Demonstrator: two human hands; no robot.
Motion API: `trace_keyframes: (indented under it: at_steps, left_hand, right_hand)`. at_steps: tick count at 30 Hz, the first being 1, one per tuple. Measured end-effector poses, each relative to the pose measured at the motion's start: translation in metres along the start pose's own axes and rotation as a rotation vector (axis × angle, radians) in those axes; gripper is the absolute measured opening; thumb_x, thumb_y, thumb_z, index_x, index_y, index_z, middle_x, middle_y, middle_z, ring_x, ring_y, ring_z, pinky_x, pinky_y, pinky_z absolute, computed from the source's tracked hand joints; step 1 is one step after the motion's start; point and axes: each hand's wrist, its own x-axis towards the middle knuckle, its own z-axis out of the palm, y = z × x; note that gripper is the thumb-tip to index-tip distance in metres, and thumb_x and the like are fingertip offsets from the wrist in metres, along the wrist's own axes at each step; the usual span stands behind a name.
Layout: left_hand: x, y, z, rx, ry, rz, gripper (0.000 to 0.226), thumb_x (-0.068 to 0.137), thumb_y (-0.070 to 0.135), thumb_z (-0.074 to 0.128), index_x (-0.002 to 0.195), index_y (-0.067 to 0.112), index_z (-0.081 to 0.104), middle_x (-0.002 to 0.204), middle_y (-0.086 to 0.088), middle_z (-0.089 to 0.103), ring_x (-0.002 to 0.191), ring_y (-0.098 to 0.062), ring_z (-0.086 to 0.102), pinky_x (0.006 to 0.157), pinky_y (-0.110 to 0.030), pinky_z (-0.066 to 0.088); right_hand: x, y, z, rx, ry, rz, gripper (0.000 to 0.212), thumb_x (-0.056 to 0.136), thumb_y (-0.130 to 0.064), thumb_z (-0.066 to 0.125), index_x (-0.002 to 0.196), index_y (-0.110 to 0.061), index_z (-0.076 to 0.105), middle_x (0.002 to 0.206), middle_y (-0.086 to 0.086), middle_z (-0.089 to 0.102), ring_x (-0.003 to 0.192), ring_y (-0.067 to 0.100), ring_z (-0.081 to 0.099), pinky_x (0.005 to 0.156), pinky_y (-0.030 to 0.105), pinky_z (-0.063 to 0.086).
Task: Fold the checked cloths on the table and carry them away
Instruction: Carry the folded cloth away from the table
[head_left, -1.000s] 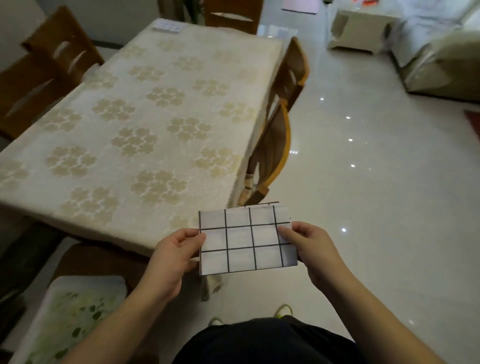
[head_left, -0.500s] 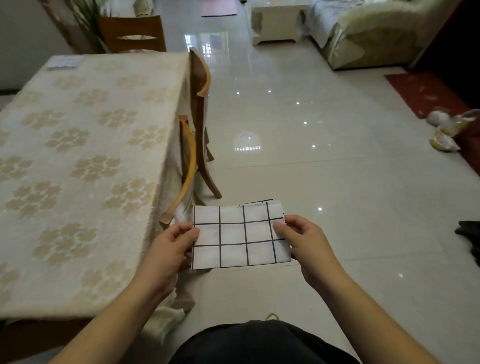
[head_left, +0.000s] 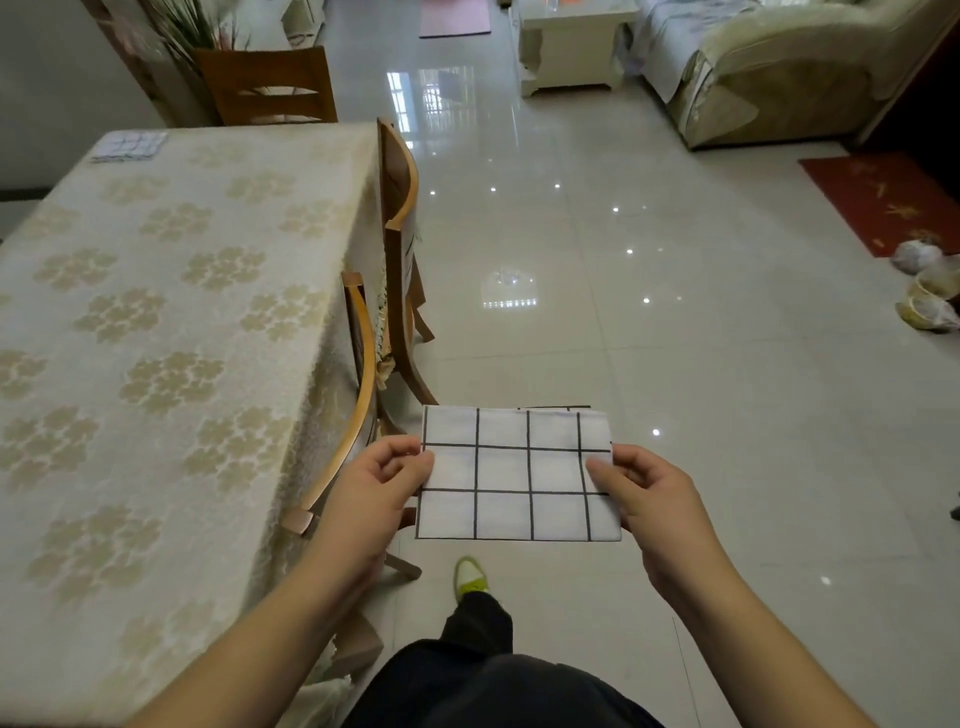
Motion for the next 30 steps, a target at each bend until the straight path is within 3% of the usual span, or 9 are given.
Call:
trace_keyframes:
  at_steps: [4, 13, 17, 20, 25, 30]
  left_hand:
    - [0.049, 0.016, -0.001, -0.038, 0.010, 0.038, 0.015, 0.092, 0.017, 0.065, 0.107, 0.020, 0.065, 0.094, -0.012, 0.073, 0.080, -0.016, 0.068, 0.060, -0.023, 0.052]
    - [0.145, 0.058, -0.008, -0.018, 0.035, 0.077, 0.021, 0.091, 0.025, 0.067, 0.111, 0.027, 0.065, 0.093, -0.013, 0.072, 0.094, -0.034, 0.068, 0.088, -0.047, 0.056]
    - [0.182, 0.074, 0.000, -0.013, 0.044, 0.061, 0.027, 0.091, 0.025, 0.067, 0.117, 0.025, 0.064, 0.095, -0.007, 0.074, 0.097, -0.028, 0.069, 0.085, -0.046, 0.057]
    - [0.211, 0.086, 0.015, -0.002, 0.062, 0.047, 0.031, 0.090, 0.024, 0.068, 0.121, 0.021, 0.064, 0.100, -0.006, 0.075, 0.100, -0.028, 0.070, 0.092, -0.050, 0.055]
    - [0.263, 0.107, 0.054, 0.022, 0.097, 0.028, 0.032, 0.091, 0.025, 0.066, 0.123, 0.021, 0.063, 0.103, -0.009, 0.074, 0.101, -0.032, 0.069, 0.090, -0.055, 0.055]
    - [0.315, 0.144, 0.102, 0.017, 0.143, 0.021, 0.028, 0.093, 0.018, 0.063, 0.121, 0.018, 0.064, 0.097, -0.012, 0.075, 0.094, -0.030, 0.071, 0.083, -0.041, 0.058]
  right_hand:
    - [0.047, -0.023, 0.017, -0.044, -0.009, -0.003, 0.011, 0.092, -0.012, 0.063, 0.100, -0.013, 0.071, 0.091, 0.004, 0.077, 0.086, 0.022, 0.073, 0.082, 0.042, 0.057]
    - [0.146, -0.087, 0.055, -0.084, -0.056, -0.048, 0.013, 0.092, -0.011, 0.063, 0.102, -0.015, 0.071, 0.092, 0.003, 0.077, 0.084, 0.018, 0.074, 0.073, 0.032, 0.055]
    - [0.184, -0.102, 0.057, -0.054, -0.076, -0.034, 0.015, 0.093, -0.010, 0.062, 0.104, -0.012, 0.071, 0.093, 0.005, 0.077, 0.086, 0.020, 0.074, 0.070, 0.028, 0.056]
    - [0.222, -0.113, 0.052, -0.047, -0.083, -0.016, 0.015, 0.092, -0.010, 0.063, 0.105, -0.011, 0.070, 0.092, 0.006, 0.077, 0.085, 0.021, 0.074, 0.066, 0.025, 0.057]
    - [0.294, -0.138, 0.035, -0.048, -0.131, -0.027, 0.015, 0.093, -0.010, 0.062, 0.104, -0.013, 0.071, 0.091, 0.004, 0.077, 0.084, 0.019, 0.074, 0.068, 0.026, 0.057]
    - [0.363, -0.175, 0.013, -0.054, -0.186, -0.040, 0.012, 0.092, -0.010, 0.064, 0.102, -0.012, 0.071, 0.089, 0.005, 0.077, 0.083, 0.018, 0.074, 0.065, 0.019, 0.054]
